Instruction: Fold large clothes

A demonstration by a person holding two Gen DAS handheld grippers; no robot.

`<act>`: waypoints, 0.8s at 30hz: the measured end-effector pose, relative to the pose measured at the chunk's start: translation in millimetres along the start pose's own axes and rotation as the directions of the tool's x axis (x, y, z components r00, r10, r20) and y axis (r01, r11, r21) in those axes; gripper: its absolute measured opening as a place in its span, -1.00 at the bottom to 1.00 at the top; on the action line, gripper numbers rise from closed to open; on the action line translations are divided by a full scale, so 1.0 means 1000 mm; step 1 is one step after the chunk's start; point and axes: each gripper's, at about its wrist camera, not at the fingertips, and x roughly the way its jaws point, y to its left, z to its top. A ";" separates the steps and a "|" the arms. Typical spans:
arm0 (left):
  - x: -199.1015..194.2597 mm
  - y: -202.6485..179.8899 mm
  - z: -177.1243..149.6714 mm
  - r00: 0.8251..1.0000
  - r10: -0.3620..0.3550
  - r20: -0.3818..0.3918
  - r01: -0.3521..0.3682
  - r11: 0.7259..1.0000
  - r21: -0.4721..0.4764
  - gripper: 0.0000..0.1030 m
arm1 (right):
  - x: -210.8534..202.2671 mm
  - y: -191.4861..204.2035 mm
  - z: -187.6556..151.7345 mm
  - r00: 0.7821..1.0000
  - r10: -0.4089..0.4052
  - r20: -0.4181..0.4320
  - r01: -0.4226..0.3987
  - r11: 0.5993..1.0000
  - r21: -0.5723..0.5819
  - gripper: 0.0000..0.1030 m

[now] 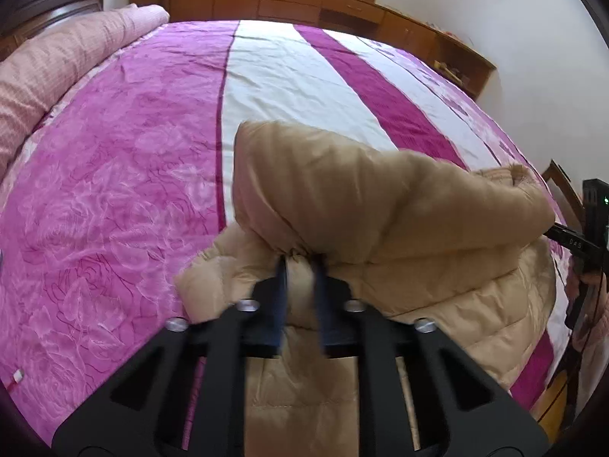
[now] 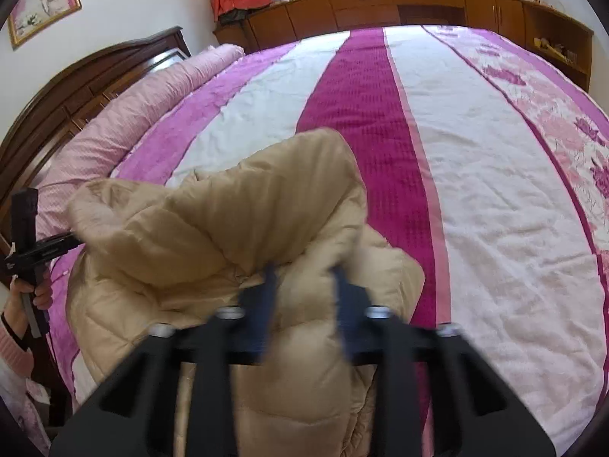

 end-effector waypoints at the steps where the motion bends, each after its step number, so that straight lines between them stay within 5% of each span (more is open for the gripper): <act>1: -0.002 0.000 0.002 1.000 0.020 0.012 -0.020 1.000 -0.002 -0.88 | -0.004 0.000 0.003 1.000 -0.003 0.024 0.003 1.000 0.003 -0.78; 7: -0.002 0.015 0.025 0.995 0.084 0.052 -0.080 0.995 -0.061 -0.89 | -0.011 -0.002 0.024 0.992 -0.076 0.102 0.073 0.997 0.031 -0.85; 15: 0.064 0.015 0.042 0.976 0.215 -0.038 -0.216 0.975 -0.042 -0.85 | 0.042 -0.012 0.033 0.971 -0.238 0.004 0.237 0.970 0.058 -0.85; 24: 0.100 0.015 0.041 0.962 0.255 -0.098 -0.258 0.966 -0.019 -0.79 | 0.079 -0.022 0.023 0.956 -0.284 -0.067 0.287 0.957 0.038 -0.80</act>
